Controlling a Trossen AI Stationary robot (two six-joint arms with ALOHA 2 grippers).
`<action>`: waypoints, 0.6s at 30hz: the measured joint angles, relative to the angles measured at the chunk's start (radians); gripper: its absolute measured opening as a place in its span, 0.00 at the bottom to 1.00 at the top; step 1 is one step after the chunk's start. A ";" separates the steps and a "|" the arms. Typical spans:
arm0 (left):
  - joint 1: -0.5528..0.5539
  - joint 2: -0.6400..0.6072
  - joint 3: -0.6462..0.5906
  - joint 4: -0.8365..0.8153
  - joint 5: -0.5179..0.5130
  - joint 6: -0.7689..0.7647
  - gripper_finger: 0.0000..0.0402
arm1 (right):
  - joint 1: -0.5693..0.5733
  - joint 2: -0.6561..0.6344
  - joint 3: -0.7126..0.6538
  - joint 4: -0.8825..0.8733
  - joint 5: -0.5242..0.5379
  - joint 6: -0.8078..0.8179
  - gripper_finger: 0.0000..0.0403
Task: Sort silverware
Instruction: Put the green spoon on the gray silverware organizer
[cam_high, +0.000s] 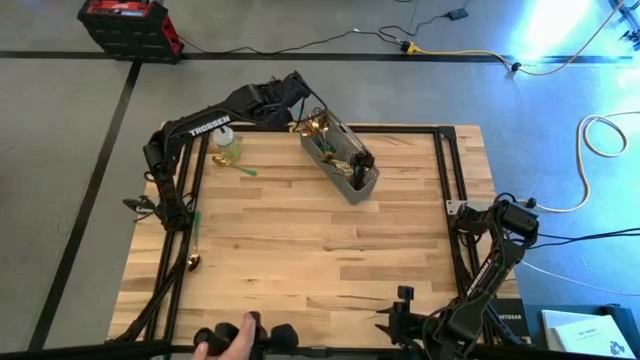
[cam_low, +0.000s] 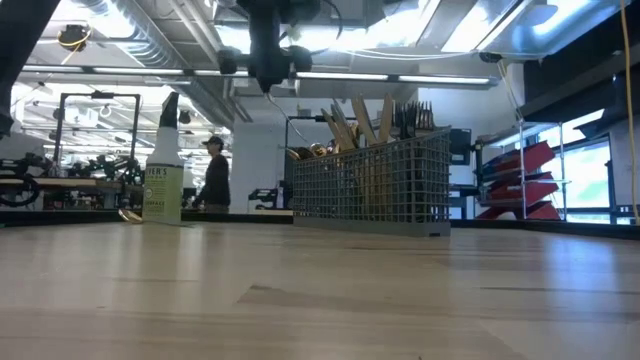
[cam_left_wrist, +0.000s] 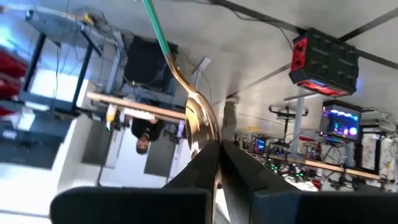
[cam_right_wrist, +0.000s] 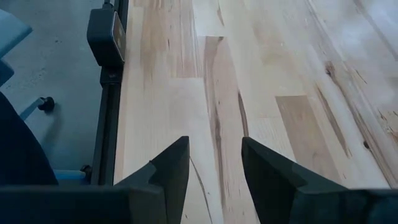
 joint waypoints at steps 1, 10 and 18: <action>-0.003 0.001 -0.001 -0.008 0.003 -0.006 0.00 | 0.000 0.000 0.000 0.000 0.000 0.000 0.33; -0.001 0.007 -0.002 -0.040 0.006 -0.022 0.00 | 0.000 0.000 0.000 0.003 0.000 0.000 0.33; -0.015 0.049 -0.003 -0.040 0.006 -0.026 0.00 | 0.000 0.000 0.001 0.000 -0.001 0.000 0.33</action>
